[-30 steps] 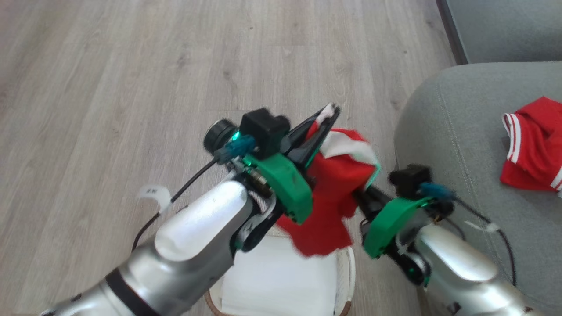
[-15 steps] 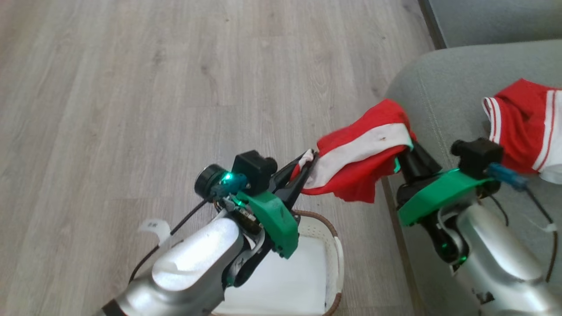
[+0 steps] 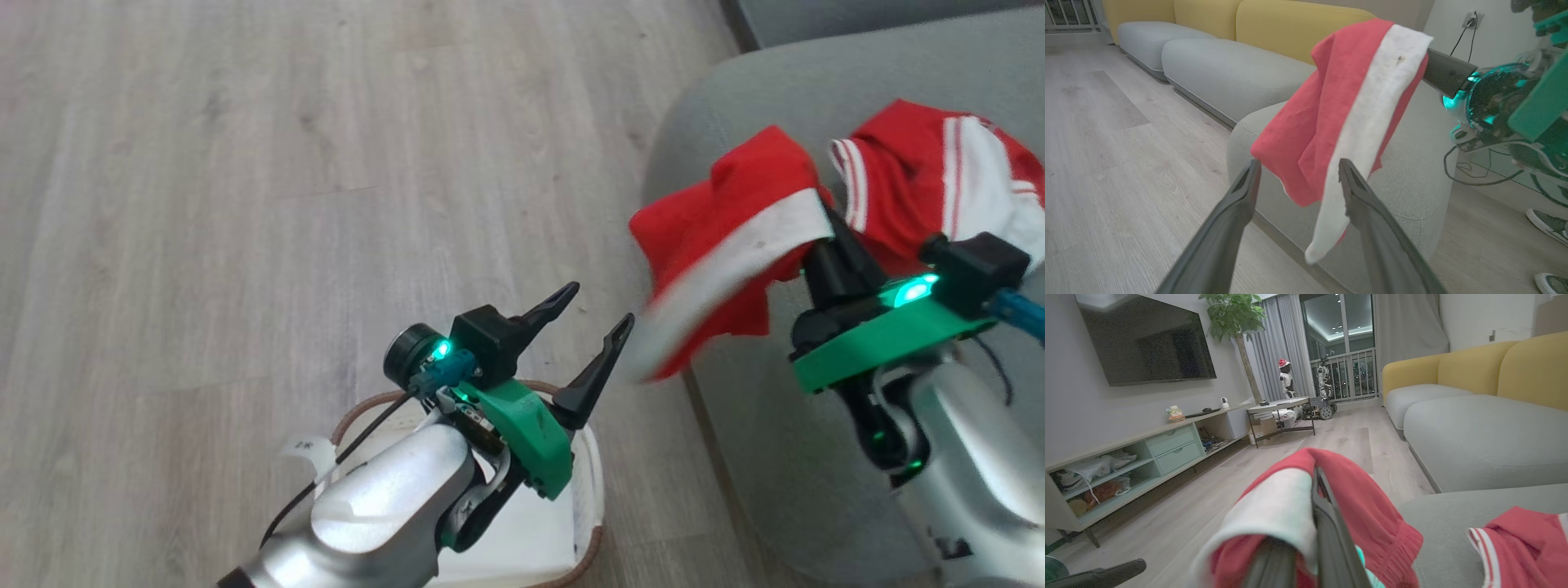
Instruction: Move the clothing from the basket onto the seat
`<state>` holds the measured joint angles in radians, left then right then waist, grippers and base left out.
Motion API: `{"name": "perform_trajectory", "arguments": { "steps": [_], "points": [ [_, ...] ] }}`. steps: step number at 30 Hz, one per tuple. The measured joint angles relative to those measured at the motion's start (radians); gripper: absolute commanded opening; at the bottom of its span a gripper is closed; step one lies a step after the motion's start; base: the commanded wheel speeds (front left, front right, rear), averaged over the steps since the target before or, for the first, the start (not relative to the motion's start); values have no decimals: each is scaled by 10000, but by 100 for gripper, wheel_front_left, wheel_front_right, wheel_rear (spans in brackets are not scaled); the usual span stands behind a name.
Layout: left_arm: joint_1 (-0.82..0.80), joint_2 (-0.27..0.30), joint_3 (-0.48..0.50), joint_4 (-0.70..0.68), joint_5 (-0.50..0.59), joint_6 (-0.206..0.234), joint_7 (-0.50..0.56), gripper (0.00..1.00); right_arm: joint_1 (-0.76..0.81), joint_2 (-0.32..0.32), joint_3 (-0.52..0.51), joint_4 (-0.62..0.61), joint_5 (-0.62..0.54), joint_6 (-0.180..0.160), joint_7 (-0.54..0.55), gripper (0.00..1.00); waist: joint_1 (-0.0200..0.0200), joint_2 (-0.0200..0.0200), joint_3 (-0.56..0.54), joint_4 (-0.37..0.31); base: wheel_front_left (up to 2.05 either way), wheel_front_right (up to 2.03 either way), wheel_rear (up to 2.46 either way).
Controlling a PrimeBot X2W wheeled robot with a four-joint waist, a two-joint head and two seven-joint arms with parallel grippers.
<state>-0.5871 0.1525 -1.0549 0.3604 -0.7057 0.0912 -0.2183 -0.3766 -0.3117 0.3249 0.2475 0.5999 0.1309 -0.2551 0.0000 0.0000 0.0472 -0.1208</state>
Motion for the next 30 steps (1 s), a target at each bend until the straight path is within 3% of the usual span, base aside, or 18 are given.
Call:
{"name": "perform_trajectory", "arguments": {
  "steps": [7,15,30],
  "points": [
    [1,-29,25,257,90,-42,-134,100,37,-328,-441,-347,-113,0,0,0,0,0,30,-640,0,0,0],
    [87,-104,148,577,180,-105,-244,100,500,-732,-951,-874,-284,0,-2,0,0,0,62,-1845,0,0,0],
    [224,-192,656,667,554,-132,-311,100,950,-773,-1298,-1417,-284,0,-2,0,1,0,219,-3649,0,0,0]
  ]
}}
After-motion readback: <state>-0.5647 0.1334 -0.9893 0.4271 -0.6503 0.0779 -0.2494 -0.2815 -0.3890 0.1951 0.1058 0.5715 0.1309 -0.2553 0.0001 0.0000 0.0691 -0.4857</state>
